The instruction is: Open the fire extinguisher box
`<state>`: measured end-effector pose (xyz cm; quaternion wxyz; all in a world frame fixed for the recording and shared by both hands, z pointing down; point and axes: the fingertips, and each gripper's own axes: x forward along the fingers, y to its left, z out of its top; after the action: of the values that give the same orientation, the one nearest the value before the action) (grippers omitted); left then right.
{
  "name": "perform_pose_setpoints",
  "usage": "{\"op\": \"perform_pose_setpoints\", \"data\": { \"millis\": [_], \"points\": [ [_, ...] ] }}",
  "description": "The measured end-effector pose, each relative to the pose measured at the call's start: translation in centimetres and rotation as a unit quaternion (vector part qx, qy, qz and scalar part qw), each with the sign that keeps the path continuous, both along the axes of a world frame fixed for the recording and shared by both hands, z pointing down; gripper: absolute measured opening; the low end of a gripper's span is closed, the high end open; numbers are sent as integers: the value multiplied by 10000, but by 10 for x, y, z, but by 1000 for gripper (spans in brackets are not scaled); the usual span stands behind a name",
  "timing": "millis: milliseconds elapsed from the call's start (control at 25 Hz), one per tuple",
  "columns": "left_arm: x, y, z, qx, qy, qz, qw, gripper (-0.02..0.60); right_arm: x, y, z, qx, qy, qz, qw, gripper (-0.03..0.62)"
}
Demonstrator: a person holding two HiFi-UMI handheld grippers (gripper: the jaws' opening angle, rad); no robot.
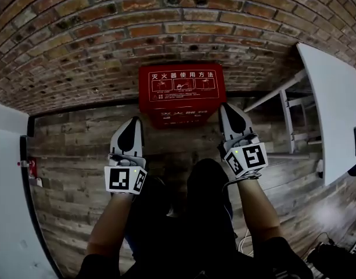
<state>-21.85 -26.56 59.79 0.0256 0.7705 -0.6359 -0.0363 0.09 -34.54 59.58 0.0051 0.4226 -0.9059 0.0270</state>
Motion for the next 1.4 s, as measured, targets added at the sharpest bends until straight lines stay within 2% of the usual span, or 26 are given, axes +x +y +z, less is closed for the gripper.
{"op": "perform_pose_setpoints", "data": {
  "millis": [200,600,680,760,920,1040,1240,1400],
  "points": [
    [-6,-2,50,289,-58,-95,9995,43,12,-5,49,266,-91,118,9995,17],
    [-2,-10,104,79,-172,-45,9998,45,21,-9,101,186,19,-113,9998,20],
    [0,-10,112,2,-236,77,9997,158,23,-10,106,163,67,-178,9997,73],
    [-5,-15,123,-112,-304,92,9994,199,26,-15,113,149,142,-189,9996,132],
    [-12,-27,150,-258,-140,332,9990,252,39,-29,140,18,387,-176,9991,203],
    [-14,-38,171,-366,-193,509,9978,298,51,-40,161,-147,485,-155,9986,236],
    [-16,-58,200,-632,-372,624,9954,353,63,-60,198,-497,537,-244,9970,256],
    [-16,-67,212,-796,-389,633,9941,367,60,-67,211,-624,569,-379,9957,258]
  ]
}}
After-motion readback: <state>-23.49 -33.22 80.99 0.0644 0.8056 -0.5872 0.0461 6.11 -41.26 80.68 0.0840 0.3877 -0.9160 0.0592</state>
